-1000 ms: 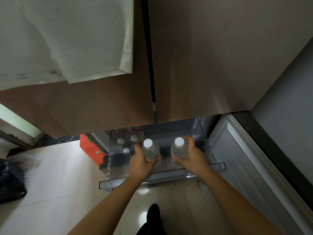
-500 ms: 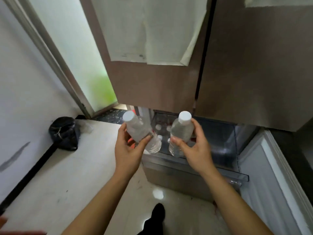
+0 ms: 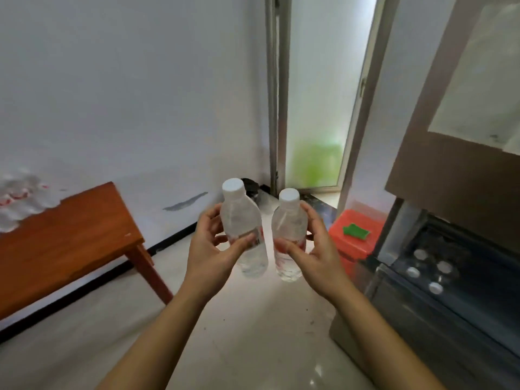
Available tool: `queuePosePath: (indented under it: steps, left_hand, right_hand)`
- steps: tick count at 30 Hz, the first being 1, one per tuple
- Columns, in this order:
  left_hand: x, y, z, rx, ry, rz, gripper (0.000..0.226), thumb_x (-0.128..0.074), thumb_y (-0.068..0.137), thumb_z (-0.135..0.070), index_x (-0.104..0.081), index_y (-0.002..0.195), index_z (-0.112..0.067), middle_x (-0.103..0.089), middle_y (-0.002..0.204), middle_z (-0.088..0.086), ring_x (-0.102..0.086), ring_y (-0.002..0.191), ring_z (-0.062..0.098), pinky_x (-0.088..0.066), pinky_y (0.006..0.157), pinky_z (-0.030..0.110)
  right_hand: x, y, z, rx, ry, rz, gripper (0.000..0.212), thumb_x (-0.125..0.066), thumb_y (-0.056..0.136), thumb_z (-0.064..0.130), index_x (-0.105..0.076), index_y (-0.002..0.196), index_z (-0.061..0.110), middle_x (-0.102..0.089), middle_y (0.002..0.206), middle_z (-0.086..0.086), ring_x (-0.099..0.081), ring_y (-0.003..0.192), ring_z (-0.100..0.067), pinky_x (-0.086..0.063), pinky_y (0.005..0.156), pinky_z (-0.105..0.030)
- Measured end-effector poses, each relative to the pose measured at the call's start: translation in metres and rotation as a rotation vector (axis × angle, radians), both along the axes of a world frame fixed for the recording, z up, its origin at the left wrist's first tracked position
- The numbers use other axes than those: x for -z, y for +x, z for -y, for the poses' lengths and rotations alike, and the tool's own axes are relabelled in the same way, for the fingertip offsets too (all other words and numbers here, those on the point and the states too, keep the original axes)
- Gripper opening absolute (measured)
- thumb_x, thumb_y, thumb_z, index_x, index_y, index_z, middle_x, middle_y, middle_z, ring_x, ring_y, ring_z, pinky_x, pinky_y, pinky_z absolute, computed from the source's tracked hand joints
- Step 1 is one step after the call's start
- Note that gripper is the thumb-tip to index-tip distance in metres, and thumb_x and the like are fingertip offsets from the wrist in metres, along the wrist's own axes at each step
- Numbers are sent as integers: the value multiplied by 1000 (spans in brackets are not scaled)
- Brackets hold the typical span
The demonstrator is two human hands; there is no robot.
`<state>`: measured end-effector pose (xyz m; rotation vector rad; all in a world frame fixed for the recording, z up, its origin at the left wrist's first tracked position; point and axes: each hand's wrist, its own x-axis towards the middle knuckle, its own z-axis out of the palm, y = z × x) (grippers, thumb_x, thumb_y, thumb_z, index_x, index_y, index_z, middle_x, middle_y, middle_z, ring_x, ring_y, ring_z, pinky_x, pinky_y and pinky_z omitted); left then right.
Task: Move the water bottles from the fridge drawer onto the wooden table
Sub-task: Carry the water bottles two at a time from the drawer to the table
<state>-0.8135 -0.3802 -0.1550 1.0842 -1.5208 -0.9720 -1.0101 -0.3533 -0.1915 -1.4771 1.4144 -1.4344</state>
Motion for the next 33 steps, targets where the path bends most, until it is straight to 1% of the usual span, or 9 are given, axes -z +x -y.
queuePosePath:
  steps: [3,5,10,13,16,20,28,31,33]
  left_hand:
    - [2,86,8,-73,7,-23,69,-82,65,-39,-47,124,-47,-61,123,-20,-60,114,1,-51,97,34]
    - [3,148,15,-130,17,-39,68,-84,70,-33,-48,127,-45,-62,125,-18,-60,117,5,-51,98,37]
    - [5,297,33,-309,-3,-46,68,-83,75,-22,-48,129,-45,-60,125,-24,-58,117,-1,-52,93,26]
    - [6,370,41,-398,-8,-42,69,-82,76,-20,-46,128,-47,-58,123,-30,-57,114,-7,-51,85,18]
    - [9,432,47,-478,2,-55,68,-81,76,-18,-46,126,-48,-59,122,-28,-57,114,-7,-51,80,12]
    - [18,498,64,-578,16,-78,69,-81,77,-13,-47,130,-40,-61,122,-25,-58,111,-11,-49,79,5]
    - [41,620,159,-691,49,-1,68,-82,76,-15,-46,125,-48,-62,122,-25,-58,116,-5,-51,87,16]
    - [42,667,213,-730,71,32,72,-82,76,-13,-45,129,-43,-62,127,-19,-58,120,2,-51,96,24]
    - [38,700,246,-743,90,58,71,-82,75,-9,-46,124,-47,-62,123,-21,-59,117,-1,-51,96,23]
  right_hand:
    - [-2,89,34,-148,-17,-49,81,-76,87,31,-30,153,34,-50,140,31,-51,123,9,-45,101,-19]
    - [-3,153,55,-218,-18,-51,83,-74,88,31,-26,156,30,-49,146,18,-50,125,4,-45,98,-12]
    - [-18,308,99,-431,-60,-108,70,-70,88,36,-27,142,51,-51,126,42,-53,118,9,-45,90,-9]
    - [-21,383,122,-516,-55,-95,68,-72,89,29,-31,138,51,-55,124,37,-56,115,6,-45,88,-9]
    - [-18,446,147,-617,-29,-95,73,-71,90,29,-31,149,40,-53,132,31,-53,121,6,-47,92,-10]
    - [-8,521,187,-732,-13,-125,76,-69,90,37,-26,153,41,-48,134,37,-48,123,14,-46,90,-7]
    - [31,659,307,-859,-35,-138,78,-69,91,39,-23,154,43,-49,141,29,-51,125,8,-50,95,-15]
    - [36,711,364,-868,-65,-136,76,-69,90,43,-24,152,45,-51,137,32,-52,122,9,-52,97,-21]
    - [34,746,399,-871,-66,-133,75,-70,89,44,-26,151,45,-53,136,29,-54,122,6,-53,99,-28]
